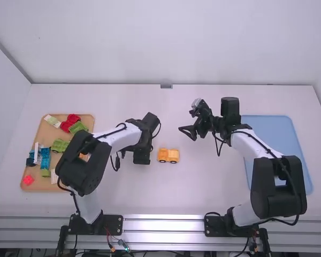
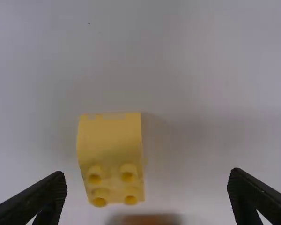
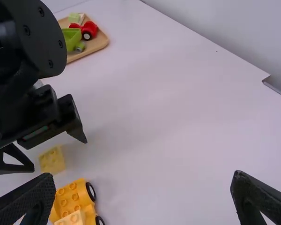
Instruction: Assemble lego blocks to make yellow taxi
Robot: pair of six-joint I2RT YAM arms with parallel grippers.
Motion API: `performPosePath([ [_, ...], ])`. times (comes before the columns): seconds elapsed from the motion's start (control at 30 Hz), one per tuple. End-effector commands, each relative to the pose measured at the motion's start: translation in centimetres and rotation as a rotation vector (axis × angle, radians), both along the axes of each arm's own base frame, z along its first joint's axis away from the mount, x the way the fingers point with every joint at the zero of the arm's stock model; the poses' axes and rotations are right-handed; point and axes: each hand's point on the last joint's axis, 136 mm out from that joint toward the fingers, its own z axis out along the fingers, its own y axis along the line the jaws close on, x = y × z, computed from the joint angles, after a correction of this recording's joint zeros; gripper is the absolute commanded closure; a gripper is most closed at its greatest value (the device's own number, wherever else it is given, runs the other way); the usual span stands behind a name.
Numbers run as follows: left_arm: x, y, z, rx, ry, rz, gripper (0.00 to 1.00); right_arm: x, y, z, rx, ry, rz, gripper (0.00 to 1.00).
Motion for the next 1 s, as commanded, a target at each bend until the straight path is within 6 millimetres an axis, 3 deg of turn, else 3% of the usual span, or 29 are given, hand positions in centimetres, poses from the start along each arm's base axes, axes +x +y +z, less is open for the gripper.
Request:
performPosePath([
  [0.0, 0.1, 0.7, 0.4, 0.020, 0.022, -0.050, 0.11, 0.5, 0.1, 2.5, 0.017, -0.061, 0.006, 0.02],
  [0.1, 0.0, 0.7, 2.0, 0.016, 0.044, -0.141, 0.05, 0.6, 0.0, 2.5, 0.014, -0.062, 0.001, 0.01],
  [0.17, 0.7, 0.6, 4.0, 0.026, 0.038, -0.287, 0.06, 0.6, 0.0, 2.5, 0.013, -0.065, 0.000, 0.01],
  [0.2, 0.7, 0.6, 4.0, 0.026, 0.038, -0.287, 0.06, 0.6, 0.0, 2.5, 0.013, -0.065, 0.000, 0.01],
  [0.23, 1.2, 0.5, 5.1, 0.043, 0.027, -0.411, 0.01, 0.6, 0.0, 2.5, 0.009, -0.074, 0.004, 0.02],
  [0.47, 5.3, 1.4, 9.5, 0.293, -0.063, -1.406, 0.01, 0.7, 0.0, 2.6, 0.001, -0.097, 0.014, 0.01],
  [0.53, 6.9, 2.5, 10.1, 0.447, -0.040, -1.690, 0.01, 0.7, 0.0, 2.6, 0.001, -0.097, 0.014, 0.02],
  [0.57, 7.1, 2.7, 10.2, 0.464, -0.034, -1.716, 0.01, 0.7, 0.0, 2.6, 0.001, -0.098, 0.014, 0.01],
  [0.6, 7.9, 3.8, 10.7, 0.581, 0.037, -1.906, 0.01, 0.7, 0.0, 2.6, 0.001, -0.098, 0.014, 0.01],
  [0.73, 9.0, 3.5, 10.5, 0.664, 0.073, -2.248, 0.01, 0.7, 0.0, 2.6, 0.001, -0.100, 0.014, 0.01],
  [0.83, 9.4, 2.3, 9.7, 0.648, 0.015, -2.523, 0.01, 0.7, 0.0, 2.6, 0.002, -0.099, 0.015, 0.01],
  [0.87, 9.2, 1.3, 9.4, 0.590, -0.078, -2.626, 0.01, 0.6, 0.1, 2.6, 0.001, -0.096, 0.015, 0.01],
  [0.93, 7.7, 0.2, 9.3, 0.456, -0.227, -2.790, 0.01, 0.6, 0.1, 2.5, 0.003, -0.092, 0.018, 0.01],
  [0.97, 5.8, -0.5, 9.5, 0.315, -0.402, -2.917, 0.01, 0.5, 0.1, 2.5, 0.003, -0.089, 0.017, 0.01],
])
